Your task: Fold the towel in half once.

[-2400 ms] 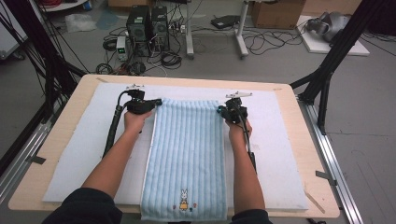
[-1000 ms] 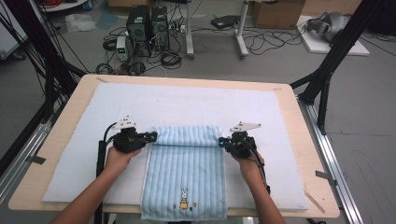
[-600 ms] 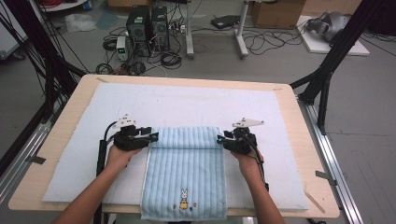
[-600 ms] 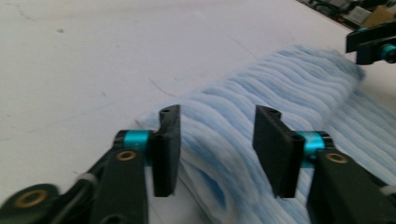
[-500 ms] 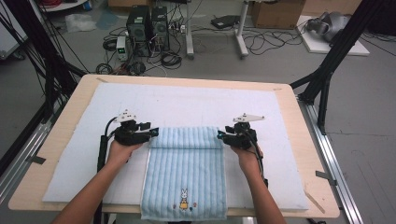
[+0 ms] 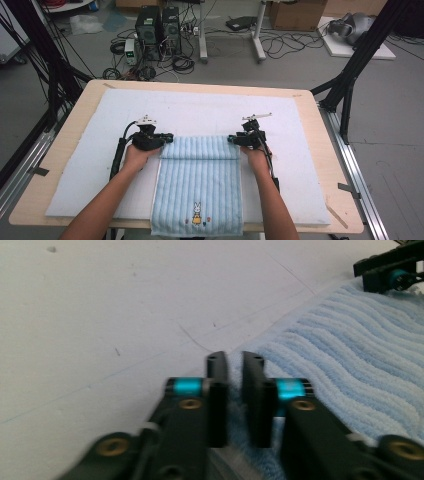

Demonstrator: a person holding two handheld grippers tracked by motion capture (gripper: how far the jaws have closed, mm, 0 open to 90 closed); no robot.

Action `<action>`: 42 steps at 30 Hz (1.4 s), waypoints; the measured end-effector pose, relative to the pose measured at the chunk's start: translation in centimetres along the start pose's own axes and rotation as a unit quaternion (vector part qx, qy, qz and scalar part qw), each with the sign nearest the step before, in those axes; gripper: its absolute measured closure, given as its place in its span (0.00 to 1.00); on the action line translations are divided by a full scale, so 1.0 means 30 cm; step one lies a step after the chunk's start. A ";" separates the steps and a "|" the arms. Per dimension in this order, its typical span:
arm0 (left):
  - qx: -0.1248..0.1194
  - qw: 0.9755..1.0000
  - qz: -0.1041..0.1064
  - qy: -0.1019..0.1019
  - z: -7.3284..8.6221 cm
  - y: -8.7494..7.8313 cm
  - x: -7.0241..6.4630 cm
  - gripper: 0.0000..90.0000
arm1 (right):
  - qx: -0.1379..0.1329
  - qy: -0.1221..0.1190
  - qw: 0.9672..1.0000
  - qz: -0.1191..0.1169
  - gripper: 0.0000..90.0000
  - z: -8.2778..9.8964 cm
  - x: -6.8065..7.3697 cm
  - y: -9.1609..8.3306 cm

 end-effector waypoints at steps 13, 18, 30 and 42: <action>-0.047 0.998 0.047 0.011 -0.024 -0.118 -0.057 0.97 | -0.075 -0.064 0.995 -0.010 0.93 0.012 0.061 -0.157; -0.054 0.996 0.070 0.015 0.022 -0.171 -0.097 0.97 | -0.091 -0.079 0.992 -0.029 0.93 0.052 0.105 -0.228; -0.031 0.993 0.112 0.015 0.156 -0.243 -0.179 0.97 | -0.082 -0.095 0.990 -0.064 0.93 0.227 0.158 -0.318; 0.012 0.990 0.138 0.031 0.238 -0.267 -0.257 0.96 | -0.062 -0.096 0.990 -0.080 0.93 0.359 0.181 -0.369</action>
Point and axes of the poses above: each handheld gripper's, and its own axes: y roughly forward along the jaws, z roughly out of its underside, x roughly to its left, the point moved 2 cm from there along y, roughly forward along the jaws, and after that the axes turned 5 degrees about z, right-handed, at the moved point
